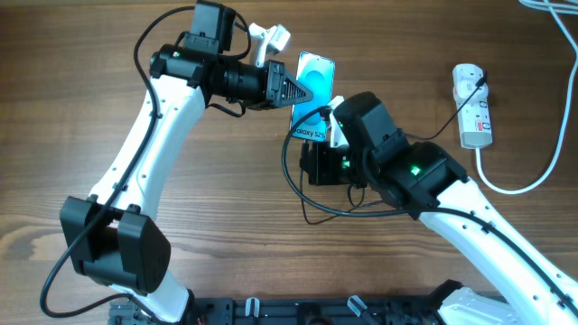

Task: Plug charger to phone and switch on socket
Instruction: 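Push the USB-C plug upward into the phone's port, then open the right gripper and withdraw it from the plug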

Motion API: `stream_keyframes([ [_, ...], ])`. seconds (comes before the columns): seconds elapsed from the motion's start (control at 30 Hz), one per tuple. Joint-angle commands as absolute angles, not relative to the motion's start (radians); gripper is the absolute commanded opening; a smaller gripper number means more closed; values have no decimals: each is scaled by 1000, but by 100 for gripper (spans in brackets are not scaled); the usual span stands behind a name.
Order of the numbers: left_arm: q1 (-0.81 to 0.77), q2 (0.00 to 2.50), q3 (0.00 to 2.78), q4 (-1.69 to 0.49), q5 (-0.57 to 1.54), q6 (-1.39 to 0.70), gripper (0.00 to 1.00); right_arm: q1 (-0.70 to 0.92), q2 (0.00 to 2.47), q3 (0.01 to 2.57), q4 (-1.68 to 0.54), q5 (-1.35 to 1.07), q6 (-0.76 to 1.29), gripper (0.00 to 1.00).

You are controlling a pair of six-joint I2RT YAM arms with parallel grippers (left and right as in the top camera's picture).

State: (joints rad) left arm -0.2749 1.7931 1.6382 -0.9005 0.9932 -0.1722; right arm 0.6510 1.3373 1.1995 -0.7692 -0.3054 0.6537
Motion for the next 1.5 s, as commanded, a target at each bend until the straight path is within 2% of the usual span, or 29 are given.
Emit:
stream_keyframes([
  [0.0, -285, 1779, 1650, -906, 1027, -108, 4, 646, 1332, 1217, -771, -277, 666, 4],
  [0.17, -311, 1778, 1650, -906, 940, -108, 4, 634, 1332, 1217, -771, -277, 680, 5],
  [0.4, -315, 1779, 1650, -909, 957, -143, 4, 634, 1332, 1217, -767, -258, 654, 5],
  [0.53, -315, 1779, 1650, -934, 1014, -143, 4, 634, 1332, 1217, -754, -165, 654, 5],
  [1.17, -314, 1779, 1650, -1008, 1013, -142, 4, 634, 1332, 1217, -689, -59, 620, 6],
  [1.3, -314, 1779, 1650, -1007, 1013, -142, 4, 634, 1332, 1217, -685, -59, 620, 22],
  [1.37, -314, 1779, 1650, -1007, 1012, -142, 4, 634, 1331, 1217, -685, -60, 620, 27],
  [1.47, -300, 1779, 1650, -1006, 957, -142, 4, 634, 1331, 1217, -701, -87, 630, 42],
])
